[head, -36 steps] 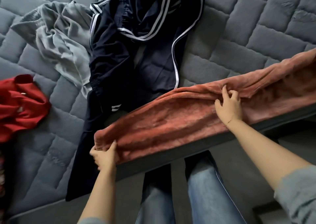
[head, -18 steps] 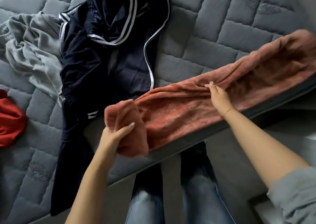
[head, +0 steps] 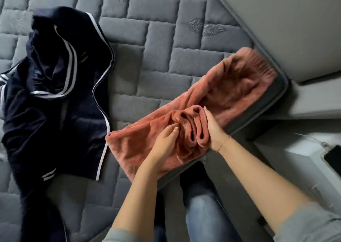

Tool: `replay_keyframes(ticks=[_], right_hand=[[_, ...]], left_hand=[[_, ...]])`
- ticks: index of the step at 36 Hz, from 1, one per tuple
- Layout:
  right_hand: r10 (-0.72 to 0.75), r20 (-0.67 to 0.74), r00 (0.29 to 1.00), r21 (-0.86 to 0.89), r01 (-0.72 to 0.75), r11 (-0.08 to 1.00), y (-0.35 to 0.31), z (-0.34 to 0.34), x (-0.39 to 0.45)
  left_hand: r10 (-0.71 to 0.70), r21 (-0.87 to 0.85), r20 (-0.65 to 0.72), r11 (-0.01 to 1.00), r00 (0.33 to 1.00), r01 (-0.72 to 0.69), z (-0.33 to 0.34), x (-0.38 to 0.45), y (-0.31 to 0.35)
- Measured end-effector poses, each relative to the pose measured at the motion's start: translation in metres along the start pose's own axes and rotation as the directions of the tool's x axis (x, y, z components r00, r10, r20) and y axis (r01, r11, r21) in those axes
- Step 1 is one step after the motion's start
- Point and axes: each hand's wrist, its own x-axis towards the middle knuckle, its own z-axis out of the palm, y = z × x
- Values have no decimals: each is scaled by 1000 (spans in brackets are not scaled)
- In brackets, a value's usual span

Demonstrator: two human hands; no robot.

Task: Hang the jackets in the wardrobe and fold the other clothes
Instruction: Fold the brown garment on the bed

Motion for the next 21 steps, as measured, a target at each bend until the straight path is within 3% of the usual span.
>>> replay_keyframes(ticks=[3, 5, 7, 9, 12, 14, 17, 19, 21], right_hand=[[20, 56, 998, 60, -23, 998, -1, -9, 0], [-36, -14, 999, -43, 36, 998, -6, -11, -6], [-205, -144, 968, -330, 148, 932, -5, -13, -9], [-441, -214, 871, -476, 301, 826, 2, -16, -11], [-645, -214, 734, -557, 451, 698, 2, -12, -20], [-732, -75, 677, -728, 465, 504, 6, -8, -23], [-687, 13, 726, -890, 322, 323, 22, -8, -21], [-621, 6, 783, -935, 226, 275, 32, -8, -19], [-609, -8, 793, -944, 196, 267, 35, -9, -14]], left_hand=[[58, -12, -108, 998, 993, -59, -2, 0, -4], [97, 6, -209, 995, 973, -98, -6, 0, -10], [216, 200, -321, 967, 922, -157, -12, 1, -14], [347, 387, -375, 901, 860, -195, -20, 5, -13], [457, 574, -307, 788, 835, -221, -34, 18, -5], [411, 648, -195, 736, 890, -198, -41, 29, -1], [274, 720, -61, 678, 960, -148, -50, 46, 4], [236, 779, -14, 612, 972, -137, -54, 57, 6], [229, 786, 24, 598, 973, -159, -60, 65, 8]])
